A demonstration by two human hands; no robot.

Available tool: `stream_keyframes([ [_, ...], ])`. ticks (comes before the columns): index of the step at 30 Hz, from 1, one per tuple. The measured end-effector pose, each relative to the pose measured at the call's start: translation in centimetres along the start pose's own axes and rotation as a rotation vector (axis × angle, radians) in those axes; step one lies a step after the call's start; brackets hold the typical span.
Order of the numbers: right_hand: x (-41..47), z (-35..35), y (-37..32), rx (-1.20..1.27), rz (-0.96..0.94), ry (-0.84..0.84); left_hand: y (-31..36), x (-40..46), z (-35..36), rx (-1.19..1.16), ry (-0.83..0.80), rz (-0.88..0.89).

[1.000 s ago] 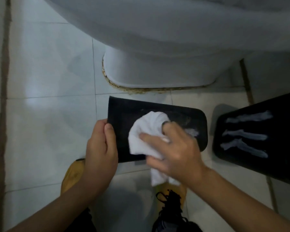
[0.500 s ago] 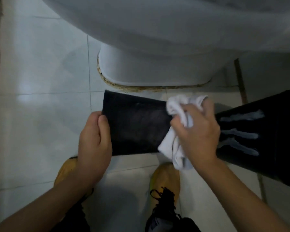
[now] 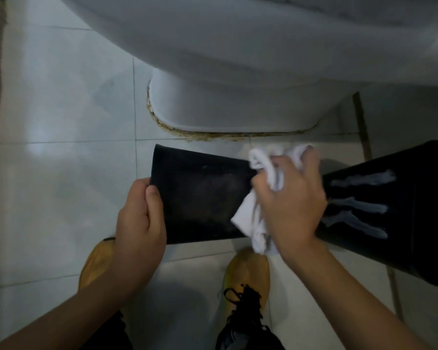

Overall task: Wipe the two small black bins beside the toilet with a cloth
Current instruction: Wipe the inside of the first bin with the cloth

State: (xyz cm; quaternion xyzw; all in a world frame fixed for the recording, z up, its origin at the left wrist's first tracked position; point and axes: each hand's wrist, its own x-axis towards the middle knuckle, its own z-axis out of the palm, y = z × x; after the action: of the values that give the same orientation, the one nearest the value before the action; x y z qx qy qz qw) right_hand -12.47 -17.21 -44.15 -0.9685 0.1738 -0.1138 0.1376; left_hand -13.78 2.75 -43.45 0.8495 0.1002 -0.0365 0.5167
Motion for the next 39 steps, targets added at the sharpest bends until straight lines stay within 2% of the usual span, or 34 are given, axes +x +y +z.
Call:
stream_keyframes([
  [4, -2.3, -0.7, 0.9, 0.221, -0.632, -0.098, 0.0, -0.3, -0.4, 0.011, -0.014, 0.014],
  [5, -1.7, -0.8, 2.1, 0.213, -0.679, -0.092, 0.1, -0.3, -0.5, 0.009, -0.019, 0.021],
  [6, -1.0, -0.8, 3.1, 0.189, -0.605, -0.073, 0.1, -0.2, -0.5, 0.003, -0.02, 0.025],
  [9, 0.3, -0.5, 3.1, 0.119, -0.032, 0.003, -0.3, 0.5, -0.1, 0.003, 0.0, 0.011],
  [10, 0.4, -0.2, 2.2, 0.072, 0.03, 0.014, -0.3, 0.6, 0.0, 0.004, 0.018, 0.01],
  [12, -0.1, 0.1, 0.0, 0.034, -0.053, -0.012, -0.2, 0.3, 0.2, 0.002, 0.014, 0.015],
  [17, -2.8, 0.3, -4.6, 0.215, -0.528, -0.094, -0.5, 0.1, 0.0, 0.022, 0.006, 0.017],
  [19, -2.7, 0.5, -4.6, 0.243, -0.618, -0.091, -0.7, 0.3, 0.0, 0.03, 0.01, 0.034],
  [21, -2.1, 0.5, -2.8, 0.221, -0.532, -0.05, -0.7, 0.2, -0.2, 0.033, 0.006, 0.036],
  [25, 0.0, -0.6, 2.8, 0.079, -0.14, -0.015, 0.0, 0.0, -0.2, -0.008, -0.012, 0.029],
  [28, 0.4, -0.8, 3.4, 0.027, -0.019, -0.021, 0.1, 0.0, 0.0, -0.026, -0.015, 0.01],
  [30, -0.9, -0.8, 0.7, 0.048, -0.088, 0.024, 0.2, -0.2, 0.0, -0.032, -0.018, 0.0],
  [32, -2.9, -0.2, -3.5, 0.132, -0.312, 0.06, 0.0, -0.4, -0.1, -0.022, -0.014, 0.015],
  [33, -3.9, 0.1, -5.5, 0.157, -0.427, 0.039, -0.1, -0.5, -0.2, -0.029, -0.014, 0.022],
  [35, -5.0, 0.7, -7.9, 0.192, -0.522, -0.052, -0.5, -0.4, -0.4, -0.039, -0.006, 0.025],
  [37, -3.9, 1.1, -7.0, 0.16, -0.474, -0.052, -0.6, -0.1, -0.4, 0.022, 0.003, 0.037],
  [39, -1.5, 1.1, -4.1, 0.105, -0.269, -0.045, -0.7, 0.0, -0.4, 0.055, 0.012, 0.03],
])
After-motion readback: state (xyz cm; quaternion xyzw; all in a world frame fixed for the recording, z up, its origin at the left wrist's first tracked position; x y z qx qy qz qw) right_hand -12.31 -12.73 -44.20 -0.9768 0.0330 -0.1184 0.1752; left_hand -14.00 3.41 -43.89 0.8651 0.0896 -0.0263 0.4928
